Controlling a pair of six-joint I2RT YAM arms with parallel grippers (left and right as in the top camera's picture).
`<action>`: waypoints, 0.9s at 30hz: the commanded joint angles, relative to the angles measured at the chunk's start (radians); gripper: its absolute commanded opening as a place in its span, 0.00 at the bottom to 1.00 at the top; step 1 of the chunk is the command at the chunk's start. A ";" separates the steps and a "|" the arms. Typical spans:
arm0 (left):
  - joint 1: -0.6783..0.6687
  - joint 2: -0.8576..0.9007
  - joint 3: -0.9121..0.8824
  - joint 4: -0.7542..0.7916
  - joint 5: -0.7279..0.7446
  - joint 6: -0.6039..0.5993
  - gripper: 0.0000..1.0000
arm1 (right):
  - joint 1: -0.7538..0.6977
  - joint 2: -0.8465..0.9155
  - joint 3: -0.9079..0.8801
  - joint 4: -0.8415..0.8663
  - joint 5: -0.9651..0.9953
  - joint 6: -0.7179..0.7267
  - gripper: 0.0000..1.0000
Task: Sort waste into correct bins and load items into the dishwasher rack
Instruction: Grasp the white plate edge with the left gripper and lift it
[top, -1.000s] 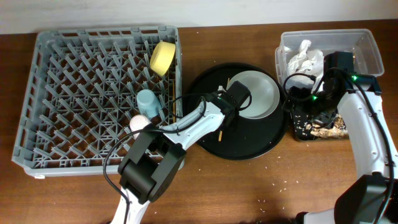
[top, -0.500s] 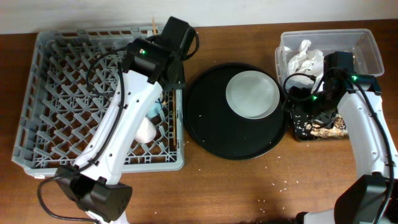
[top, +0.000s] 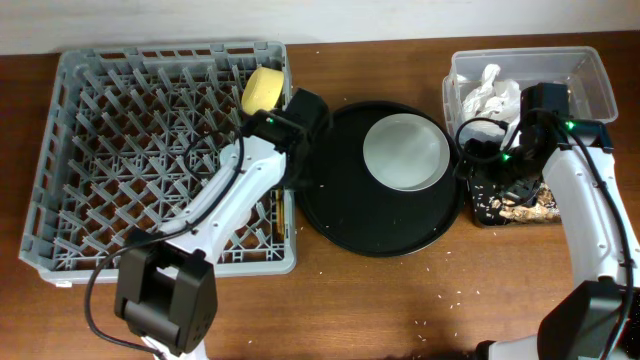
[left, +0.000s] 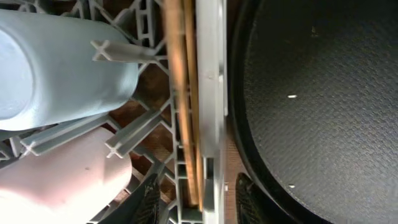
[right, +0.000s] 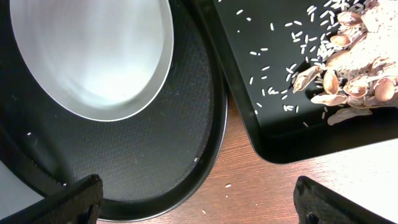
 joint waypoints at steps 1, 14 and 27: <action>0.000 -0.005 0.082 -0.017 0.078 0.057 0.41 | -0.003 -0.007 0.009 0.000 0.013 0.004 0.99; -0.125 0.371 0.188 0.421 0.134 -0.133 0.46 | -0.003 -0.007 0.009 0.000 0.013 0.004 0.98; -0.172 0.439 0.188 0.511 0.152 -0.133 0.14 | -0.003 -0.007 0.009 0.000 0.013 0.004 0.98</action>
